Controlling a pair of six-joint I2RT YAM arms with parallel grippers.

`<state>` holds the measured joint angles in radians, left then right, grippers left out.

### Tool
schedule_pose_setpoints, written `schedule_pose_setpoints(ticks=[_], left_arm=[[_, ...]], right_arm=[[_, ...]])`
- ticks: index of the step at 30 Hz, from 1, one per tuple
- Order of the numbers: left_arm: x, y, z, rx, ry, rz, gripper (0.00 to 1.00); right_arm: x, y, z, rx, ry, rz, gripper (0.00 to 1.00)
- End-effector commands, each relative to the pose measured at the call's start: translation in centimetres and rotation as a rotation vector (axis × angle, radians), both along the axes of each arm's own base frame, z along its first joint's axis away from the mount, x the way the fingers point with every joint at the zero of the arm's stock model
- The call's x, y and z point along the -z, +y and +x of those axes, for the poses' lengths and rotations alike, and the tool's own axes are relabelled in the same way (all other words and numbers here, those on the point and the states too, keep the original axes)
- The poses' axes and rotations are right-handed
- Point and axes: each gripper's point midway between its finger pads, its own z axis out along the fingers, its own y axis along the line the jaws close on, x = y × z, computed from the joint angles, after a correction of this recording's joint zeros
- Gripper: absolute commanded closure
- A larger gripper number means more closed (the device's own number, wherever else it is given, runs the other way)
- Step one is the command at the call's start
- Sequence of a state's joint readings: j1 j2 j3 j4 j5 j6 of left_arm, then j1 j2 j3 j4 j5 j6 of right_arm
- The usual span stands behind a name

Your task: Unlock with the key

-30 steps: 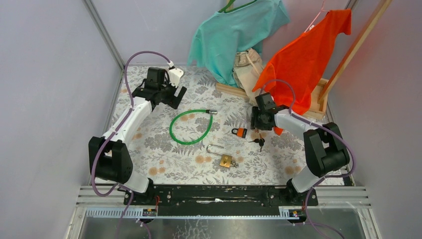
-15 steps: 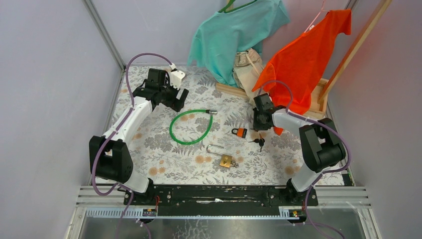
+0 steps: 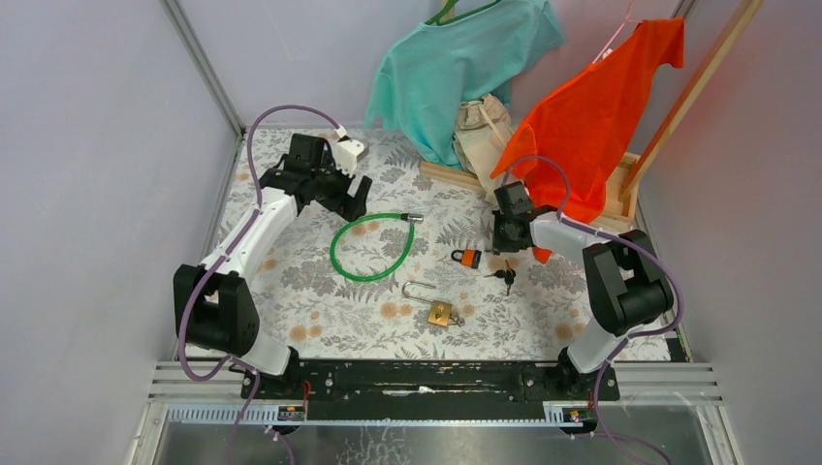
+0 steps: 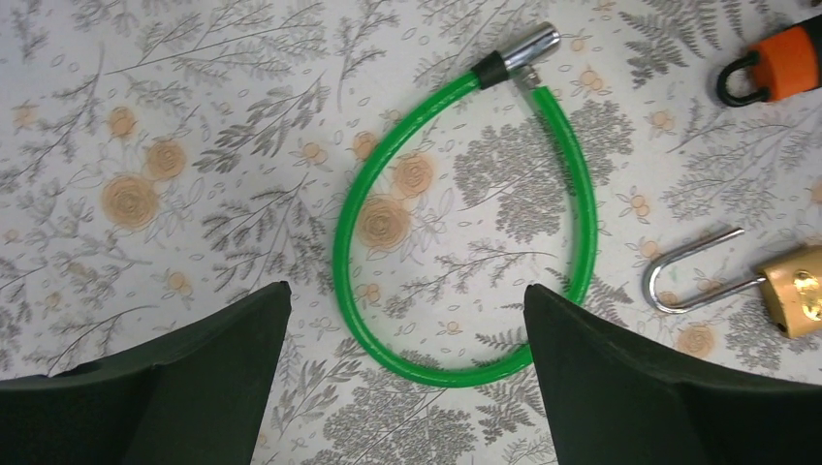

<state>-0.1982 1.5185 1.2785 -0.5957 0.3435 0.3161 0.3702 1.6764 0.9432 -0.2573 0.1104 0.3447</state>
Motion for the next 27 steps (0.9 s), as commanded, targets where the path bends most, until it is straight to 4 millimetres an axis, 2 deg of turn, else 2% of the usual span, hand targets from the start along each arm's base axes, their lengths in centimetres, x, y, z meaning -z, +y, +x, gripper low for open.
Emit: schedule_pose_setpoints(ticks=[1,9,11,13,15,16,18,23,27], left_arm=[[-0.2,-2.9,-1.8,0.084,0.046,-0.063,0.03],[0.1,-7.6,-5.0,0.229,0.123,-0.131,0.03],[0.2,-8.7,-5.7,0.258,0.144,-0.138,0.04],[0.4,-9.3,-5.9,0.274,0.152,-0.131,0.04],[0.3,-9.5,-5.8,0.275,0.153,-0.129,0.04],[0.3,-9.6,-5.7,0.274,0.153,-0.131,0.04],[0.2,-9.6,-5.6,0.270,0.149,-0.130,0.05],[0.0,-9.1,-5.8,0.266,0.136,-0.112,0.04],[0.0,-8.6,-5.7,0.261,0.121,-0.088,0.05]], right_arm=[[-2.8,0.9,0.3,-0.018,-0.073,0.063,1.00],[-8.4,3.5,0.3,-0.071,-0.188,0.232,1.00],[-9.2,3.7,0.1,-0.076,-0.204,0.236,1.00],[-8.8,2.8,0.1,-0.051,-0.196,0.189,0.99],[-7.7,1.7,0.1,-0.016,-0.171,0.127,0.71],[-7.0,1.2,0.1,-0.003,-0.159,0.099,0.63],[-5.7,0.6,0.2,0.010,-0.130,0.057,0.52],[-2.4,0.3,0.4,0.003,-0.066,0.006,0.41],[-1.0,0.3,0.4,-0.002,-0.038,-0.009,0.43]])
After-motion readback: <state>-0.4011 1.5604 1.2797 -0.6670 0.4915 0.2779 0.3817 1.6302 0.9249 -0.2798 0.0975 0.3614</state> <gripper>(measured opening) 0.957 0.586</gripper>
